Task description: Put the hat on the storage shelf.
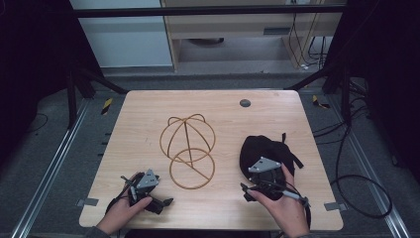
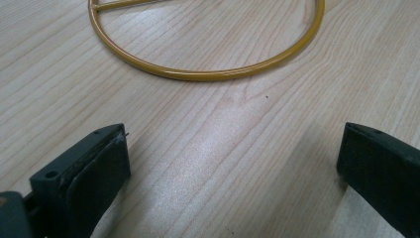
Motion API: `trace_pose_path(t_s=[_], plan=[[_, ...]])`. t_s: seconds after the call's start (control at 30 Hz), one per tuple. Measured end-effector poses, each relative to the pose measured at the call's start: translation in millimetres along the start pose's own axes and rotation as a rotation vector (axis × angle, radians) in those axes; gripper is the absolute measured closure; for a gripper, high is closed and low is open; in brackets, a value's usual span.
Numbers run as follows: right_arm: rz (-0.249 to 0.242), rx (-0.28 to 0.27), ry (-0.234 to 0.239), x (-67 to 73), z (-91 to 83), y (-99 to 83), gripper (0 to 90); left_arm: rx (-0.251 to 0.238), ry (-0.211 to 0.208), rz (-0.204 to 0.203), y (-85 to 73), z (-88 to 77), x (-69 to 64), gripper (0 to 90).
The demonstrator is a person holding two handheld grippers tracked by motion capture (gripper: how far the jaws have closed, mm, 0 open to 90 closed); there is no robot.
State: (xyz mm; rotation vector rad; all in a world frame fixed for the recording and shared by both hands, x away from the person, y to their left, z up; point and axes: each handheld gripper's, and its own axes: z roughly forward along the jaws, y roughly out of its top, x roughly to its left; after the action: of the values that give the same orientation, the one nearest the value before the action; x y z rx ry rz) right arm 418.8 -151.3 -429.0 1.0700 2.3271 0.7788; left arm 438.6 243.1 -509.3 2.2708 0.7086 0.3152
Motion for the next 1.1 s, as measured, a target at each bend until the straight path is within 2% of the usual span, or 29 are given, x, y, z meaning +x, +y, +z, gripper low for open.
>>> trace_pose_path(t_s=[0.13, 0.17, 0.2, 0.27, 0.3, 0.33, 0.37, 0.47, 0.5, 0.53, 0.77, 0.83, 1.0, 1.03, 1.1], plan=[[-0.04, 0.034, -0.038, -12.2, -13.8, 6.9, 11.6, 0.0, 0.0, 0.0, 0.0, 0.0, 0.0, 0.0], [-0.04, 0.034, -0.038, -12.2, -13.8, 6.9, 11.6, 0.0, 0.0, 0.0, 0.0, 0.0, 0.0, 0.0], [-0.039, 0.055, -0.032, -20.2, -20.2, 11.3, 14.6, 0.0, 0.0, 0.0, 0.0, 0.0, 0.0, 0.0], [-0.047, 0.084, -0.023, -27.1, -23.0, 13.6, 23.4, 0.0, 0.0, 0.0, 0.0, 0.0, -0.1, 0.0], [-0.047, 0.084, -0.023, -27.1, -23.0, 13.6, 23.4, 0.0, 0.0, 0.0, 0.0, 0.0, -0.1, 0.0], [-0.046, 0.107, -0.014, -35.0, -26.8, 16.4, 26.4, 0.0, 0.0, 0.0, 0.0, 0.0, -0.1, 0.0], [-0.046, 0.107, -0.014, -35.0, -26.8, 16.4, 26.4, 0.0, 0.0, 0.0, 0.0, 0.0, -0.1, 0.0], [-0.054, 0.135, -0.023, -49.9, -31.5, 20.9, 23.2, 0.0, 0.0, 0.0, 0.0, 0.0, -0.1, 0.0], [-0.054, 0.135, -0.023, -49.9, -31.5, 20.9, 23.2, 0.0, 0.0, 0.0, 0.0, 0.0, -0.1, 0.0], [-0.04, 0.163, -0.023, -60.2, -32.7, 24.4, 21.8, 0.0, 0.0, 0.0, 0.0, 0.0, -0.1, 0.0], [-0.059, 0.223, -0.021, -75.8, -31.0, 36.8, 21.1, 0.0, 0.0, 0.0, 0.0, 0.0, -0.1, 0.0], [-0.06, 0.222, 0.004, -82.8, -28.0, 43.8, 24.3, 0.0, 0.0, 0.0, 0.0, 0.0, -0.1, 0.0], [-0.059, 0.239, 0.014, -89.1, -20.9, 52.6, 27.3, 0.0, 0.0, -0.001, 0.0, 0.0, -0.1, 0.0], [-0.055, 0.246, 0.033, -90.9, -15.7, 56.6, 27.8, 0.0, 0.0, 0.0, 0.0, 0.0, -0.1, 0.0], [-0.054, 0.247, 0.038, -92.8, -11.5, 59.5, 28.4, -0.001, 0.0, -0.002, 0.0, 0.0, -0.2, 0.0]])
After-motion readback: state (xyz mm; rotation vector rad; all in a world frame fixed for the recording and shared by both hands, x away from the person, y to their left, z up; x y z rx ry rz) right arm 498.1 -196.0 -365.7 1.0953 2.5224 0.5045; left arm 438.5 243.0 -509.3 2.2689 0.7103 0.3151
